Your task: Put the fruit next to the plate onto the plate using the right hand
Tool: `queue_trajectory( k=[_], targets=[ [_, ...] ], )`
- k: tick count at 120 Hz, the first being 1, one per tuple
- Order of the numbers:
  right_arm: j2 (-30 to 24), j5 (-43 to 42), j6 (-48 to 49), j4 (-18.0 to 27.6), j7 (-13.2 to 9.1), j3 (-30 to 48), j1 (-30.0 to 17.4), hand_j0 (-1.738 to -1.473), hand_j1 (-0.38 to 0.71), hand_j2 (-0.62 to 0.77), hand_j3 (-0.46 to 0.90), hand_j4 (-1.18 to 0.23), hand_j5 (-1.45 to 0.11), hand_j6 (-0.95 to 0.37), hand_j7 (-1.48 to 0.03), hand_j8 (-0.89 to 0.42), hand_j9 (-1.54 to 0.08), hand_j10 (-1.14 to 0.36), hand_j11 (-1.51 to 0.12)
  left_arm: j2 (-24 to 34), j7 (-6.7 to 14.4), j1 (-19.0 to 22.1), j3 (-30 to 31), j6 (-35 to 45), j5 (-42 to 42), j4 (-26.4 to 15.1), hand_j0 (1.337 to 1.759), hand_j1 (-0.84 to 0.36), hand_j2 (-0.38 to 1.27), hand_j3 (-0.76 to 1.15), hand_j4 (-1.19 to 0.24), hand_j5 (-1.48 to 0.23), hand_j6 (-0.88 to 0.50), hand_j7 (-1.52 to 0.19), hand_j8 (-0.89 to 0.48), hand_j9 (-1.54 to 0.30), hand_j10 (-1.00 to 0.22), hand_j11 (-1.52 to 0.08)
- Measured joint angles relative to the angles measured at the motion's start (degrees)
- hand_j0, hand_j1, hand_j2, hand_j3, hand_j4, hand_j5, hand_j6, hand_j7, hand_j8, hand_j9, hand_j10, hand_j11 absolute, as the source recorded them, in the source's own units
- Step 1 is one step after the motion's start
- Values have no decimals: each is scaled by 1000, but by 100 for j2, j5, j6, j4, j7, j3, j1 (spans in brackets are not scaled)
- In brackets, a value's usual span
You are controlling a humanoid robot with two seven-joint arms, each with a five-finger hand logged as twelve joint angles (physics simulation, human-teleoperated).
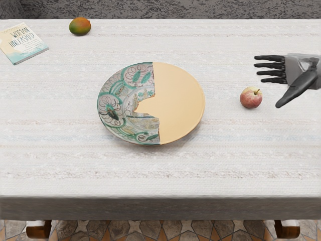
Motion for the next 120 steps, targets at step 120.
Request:
queue_trajectory(
  k=[120],
  targets=[
    [1820, -5931, -2985, 823, -577, -30, -637, -1658, -200, -23, 0, -129, -163, -131, -163, -130, -163, -128, -163, 0, 0, 0, 0, 0, 0, -1, 1658, 336, 2, 0, -11, -14, -11, -14, -11, -14, -11, -14]
  ],
)
